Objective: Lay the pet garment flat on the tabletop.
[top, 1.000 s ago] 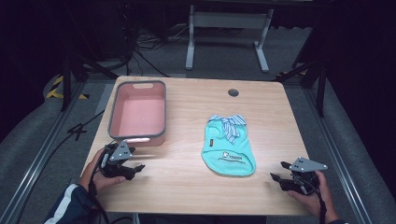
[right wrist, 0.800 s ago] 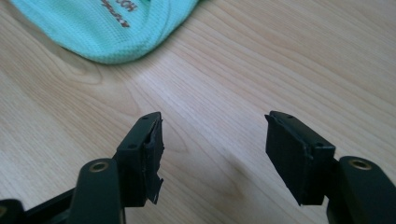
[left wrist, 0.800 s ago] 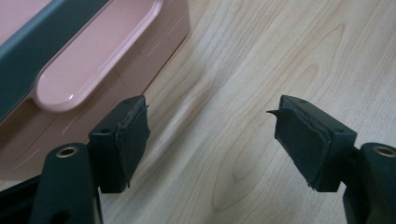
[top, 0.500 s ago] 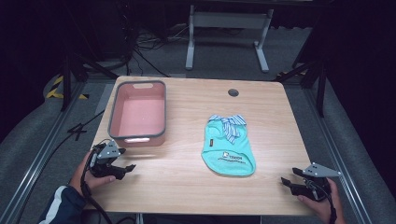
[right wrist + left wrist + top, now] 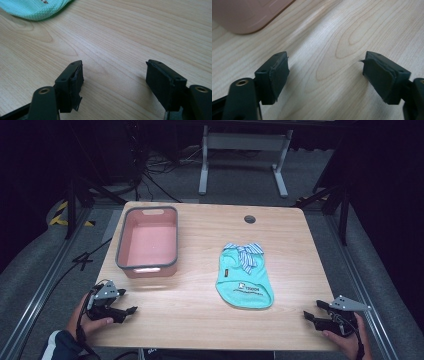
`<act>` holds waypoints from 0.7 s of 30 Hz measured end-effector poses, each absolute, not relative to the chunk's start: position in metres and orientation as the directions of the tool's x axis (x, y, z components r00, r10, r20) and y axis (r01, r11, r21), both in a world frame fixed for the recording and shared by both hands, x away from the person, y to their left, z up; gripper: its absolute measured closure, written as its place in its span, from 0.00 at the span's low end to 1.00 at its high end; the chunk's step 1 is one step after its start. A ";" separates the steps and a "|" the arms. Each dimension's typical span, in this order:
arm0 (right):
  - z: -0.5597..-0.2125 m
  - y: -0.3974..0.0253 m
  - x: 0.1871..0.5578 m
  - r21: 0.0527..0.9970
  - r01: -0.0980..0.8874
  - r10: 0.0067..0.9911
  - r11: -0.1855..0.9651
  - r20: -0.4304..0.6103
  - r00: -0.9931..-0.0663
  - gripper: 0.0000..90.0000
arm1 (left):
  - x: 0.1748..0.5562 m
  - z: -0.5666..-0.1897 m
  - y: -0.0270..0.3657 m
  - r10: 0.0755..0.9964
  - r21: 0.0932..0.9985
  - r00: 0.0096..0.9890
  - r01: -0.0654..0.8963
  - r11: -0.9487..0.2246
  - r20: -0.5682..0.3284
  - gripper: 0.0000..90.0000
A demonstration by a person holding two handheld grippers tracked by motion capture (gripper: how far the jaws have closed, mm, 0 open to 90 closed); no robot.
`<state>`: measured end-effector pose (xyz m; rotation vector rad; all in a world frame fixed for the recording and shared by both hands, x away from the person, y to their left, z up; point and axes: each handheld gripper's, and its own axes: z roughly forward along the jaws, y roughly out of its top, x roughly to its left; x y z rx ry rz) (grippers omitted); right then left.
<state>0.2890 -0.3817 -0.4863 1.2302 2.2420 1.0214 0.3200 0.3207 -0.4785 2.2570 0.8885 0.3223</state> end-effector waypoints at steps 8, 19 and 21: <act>-0.487 -0.382 0.289 0.751 0.561 0.842 0.349 0.012 -0.540 0.33 | 0.314 -0.481 0.318 0.705 0.691 0.709 0.512 -0.510 -0.006 0.21; -0.487 -0.381 0.289 0.751 0.560 0.844 0.349 0.008 -0.537 0.33 | 0.314 -0.482 0.318 0.703 0.694 0.711 0.510 -0.508 -0.008 0.21; -0.487 -0.380 0.290 0.751 0.562 0.847 0.345 0.008 -0.531 0.32 | 0.314 -0.482 0.318 0.703 0.694 0.711 0.510 -0.508 -0.007 0.21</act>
